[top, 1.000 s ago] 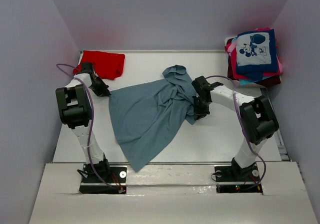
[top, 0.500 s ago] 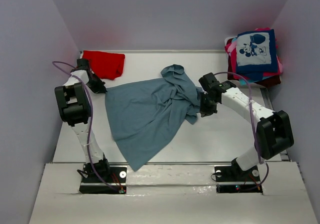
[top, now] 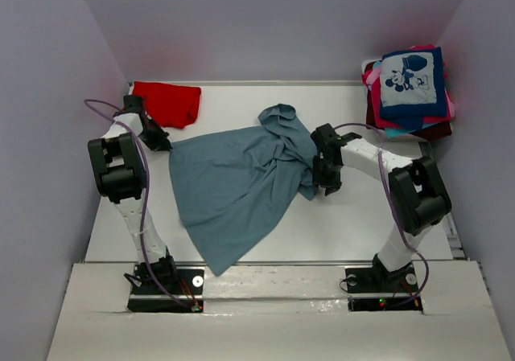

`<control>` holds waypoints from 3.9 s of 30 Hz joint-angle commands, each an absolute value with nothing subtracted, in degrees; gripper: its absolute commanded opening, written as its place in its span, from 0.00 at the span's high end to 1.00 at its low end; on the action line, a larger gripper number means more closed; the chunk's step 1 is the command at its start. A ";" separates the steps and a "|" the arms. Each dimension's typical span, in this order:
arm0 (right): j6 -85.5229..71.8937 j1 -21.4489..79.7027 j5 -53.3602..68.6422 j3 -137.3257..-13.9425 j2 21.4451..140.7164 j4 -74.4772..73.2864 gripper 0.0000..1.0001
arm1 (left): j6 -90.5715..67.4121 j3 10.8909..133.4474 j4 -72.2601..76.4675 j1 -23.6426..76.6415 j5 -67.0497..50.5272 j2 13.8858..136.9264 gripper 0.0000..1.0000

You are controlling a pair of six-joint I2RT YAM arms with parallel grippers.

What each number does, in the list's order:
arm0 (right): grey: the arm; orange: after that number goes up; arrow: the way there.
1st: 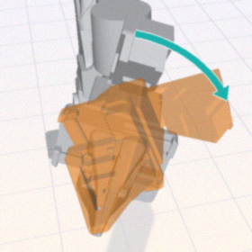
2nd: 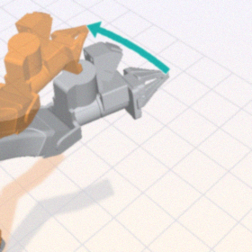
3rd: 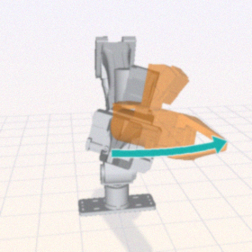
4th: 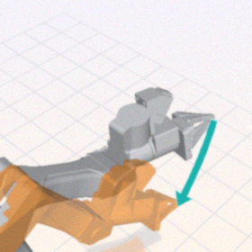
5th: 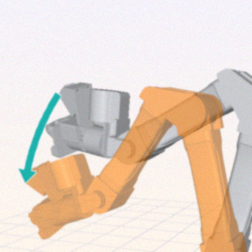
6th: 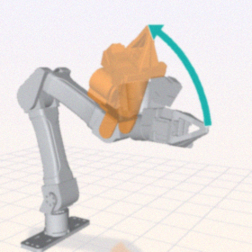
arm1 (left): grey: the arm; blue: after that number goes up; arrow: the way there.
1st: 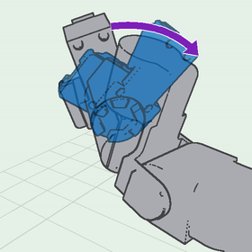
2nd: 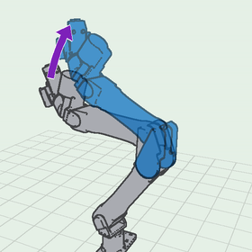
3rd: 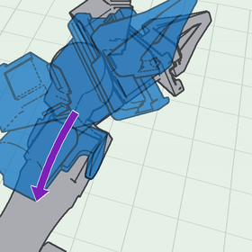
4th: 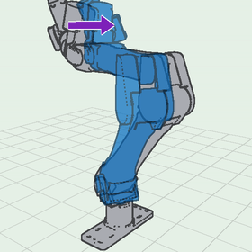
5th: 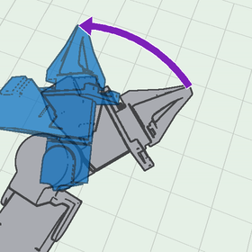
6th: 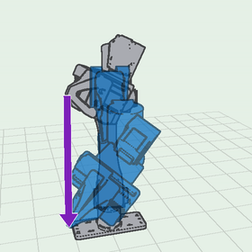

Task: Fold and stack the t-shirts
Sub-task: Flatten out the tshirt

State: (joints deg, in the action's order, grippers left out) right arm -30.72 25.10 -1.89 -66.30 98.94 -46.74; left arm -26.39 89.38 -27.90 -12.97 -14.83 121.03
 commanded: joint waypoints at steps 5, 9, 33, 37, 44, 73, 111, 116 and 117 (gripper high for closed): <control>-30.06 24.79 -0.44 -67.94 102.74 -40.26 0.54 | -25.66 89.74 -28.48 -13.80 -15.29 119.53 0.94; -29.62 24.79 -0.44 -69.43 103.01 -40.60 0.54 | -25.58 89.56 -28.30 -13.80 -15.38 119.79 0.94; -31.20 24.79 -4.47 -68.21 97.32 -45.35 0.93 | -25.75 90.44 -28.30 -14.85 -15.56 121.11 0.94; -32.25 24.26 -5.88 -65.75 91.34 -49.03 0.93 | -25.75 90.79 -28.39 -14.85 -15.56 121.38 0.94; -33.40 22.41 -7.64 -63.37 83.94 -54.66 0.93 | -25.75 91.41 -28.65 -15.38 -15.82 121.64 0.94; -34.98 20.13 -5.55 -64.16 67.06 -74.53 0.93 | -25.58 94.57 -31.47 -16.44 -16.70 123.31 0.94; -34.10 20.13 11.16 -67.21 73.99 -59.36 0.01 | -24.87 88.07 -32.08 -9.60 -21.26 108.02 0.05; -33.31 20.13 7.04 -78.29 88.13 -52.83 0.03 | -24.26 80.52 -32.69 -4.23 -21.97 102.75 0.08; -33.05 20.13 6.94 -80.57 90.50 -52.30 0.04 | -24.26 79.46 -32.70 -3.26 -22.15 102.05 0.09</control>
